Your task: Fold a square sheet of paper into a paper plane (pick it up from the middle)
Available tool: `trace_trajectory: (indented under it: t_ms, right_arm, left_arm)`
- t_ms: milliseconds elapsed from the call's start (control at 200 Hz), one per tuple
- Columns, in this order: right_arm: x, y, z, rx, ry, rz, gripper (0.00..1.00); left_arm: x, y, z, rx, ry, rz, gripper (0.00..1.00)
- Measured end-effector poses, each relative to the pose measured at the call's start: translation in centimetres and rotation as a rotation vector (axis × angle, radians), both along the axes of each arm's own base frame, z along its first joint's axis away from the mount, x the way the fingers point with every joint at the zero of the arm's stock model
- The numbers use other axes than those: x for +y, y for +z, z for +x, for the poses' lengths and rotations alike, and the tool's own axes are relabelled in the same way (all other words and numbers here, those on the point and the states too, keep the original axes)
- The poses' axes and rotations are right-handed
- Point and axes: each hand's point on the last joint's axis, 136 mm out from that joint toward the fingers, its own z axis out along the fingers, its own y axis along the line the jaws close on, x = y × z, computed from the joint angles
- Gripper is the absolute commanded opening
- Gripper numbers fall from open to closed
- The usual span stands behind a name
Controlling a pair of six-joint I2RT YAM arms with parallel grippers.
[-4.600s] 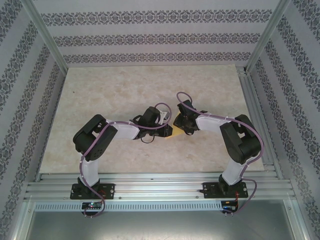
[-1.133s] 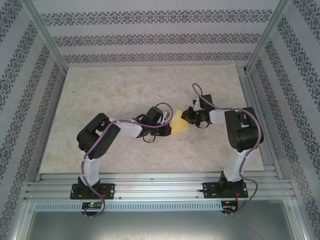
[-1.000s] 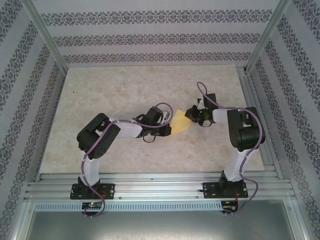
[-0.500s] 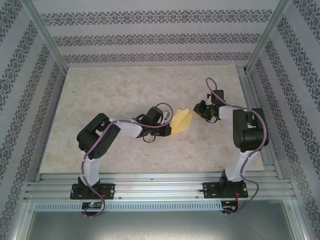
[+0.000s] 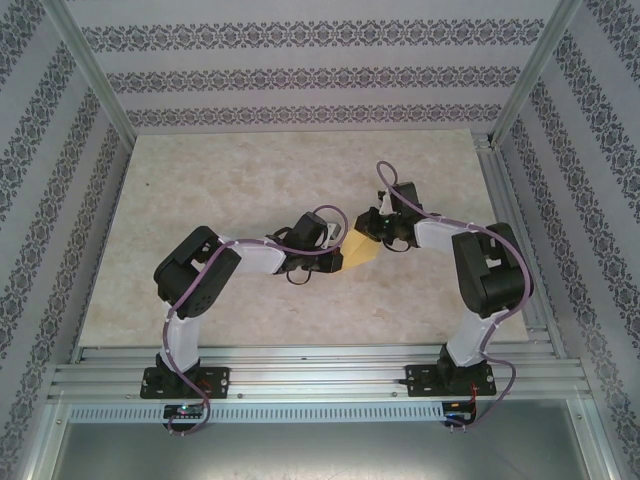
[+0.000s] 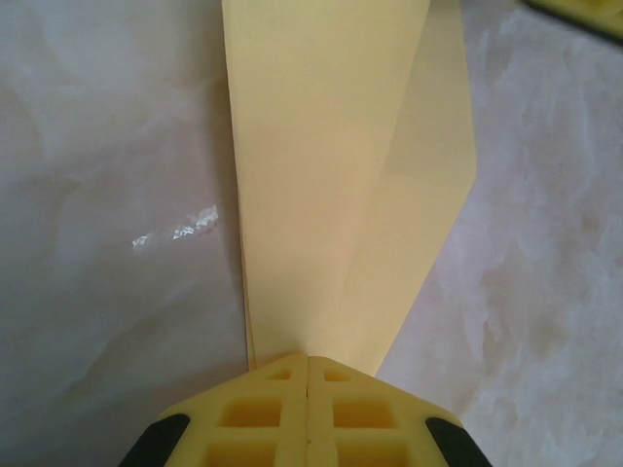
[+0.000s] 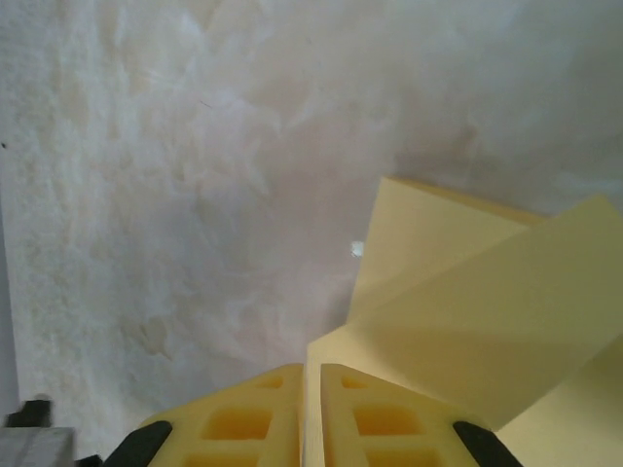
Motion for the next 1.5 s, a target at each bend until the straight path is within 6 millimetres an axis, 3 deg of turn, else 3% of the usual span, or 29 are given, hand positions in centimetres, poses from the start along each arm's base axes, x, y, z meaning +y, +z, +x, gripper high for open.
trace_trajectory:
  t_ms: [175, 979, 1074, 1149, 1239, 1339, 1414, 1499]
  right_arm:
    - [-0.5, -3.3, -0.5, 0.087, -0.007, -0.017, 0.12]
    - [-8.7, -3.0, 4.9, 0.091, -0.288, -0.061, 0.18]
    - [-9.6, -2.3, 4.9, 0.076, -0.304, -0.09, 0.19]
    - [-9.8, -0.6, 4.5, 0.038, -0.312, -0.094, 0.2]
    - [-9.3, 2.4, 3.6, -0.03, -0.299, -0.084, 0.21]
    - [-6.4, 5.2, 2.3, -0.106, -0.232, -0.064, 0.21]
    - [-3.3, 5.5, 1.1, -0.121, -0.157, -0.047, 0.2]
    - [-0.1, 4.2, -0.6, -0.089, -0.083, -0.021, 0.18]
  left_arm:
    - [0.0, 0.0, 0.0, -0.002, -0.004, 0.005, 0.04]
    - [0.0, -0.1, -0.1, -0.008, -0.012, 0.008, 0.04]
    - [0.0, -0.1, -0.1, -0.008, -0.012, 0.009, 0.05]
    - [0.0, 0.0, -0.1, -0.008, -0.012, 0.008, 0.05]
    - [0.0, 0.0, -0.1, -0.007, -0.012, 0.009, 0.06]
    - [0.0, 0.0, -0.1, -0.007, -0.012, 0.009, 0.06]
    - [0.0, 0.0, -0.1, -0.008, -0.013, 0.009, 0.06]
    - [0.0, 0.0, -0.1, -0.008, -0.012, 0.009, 0.06]
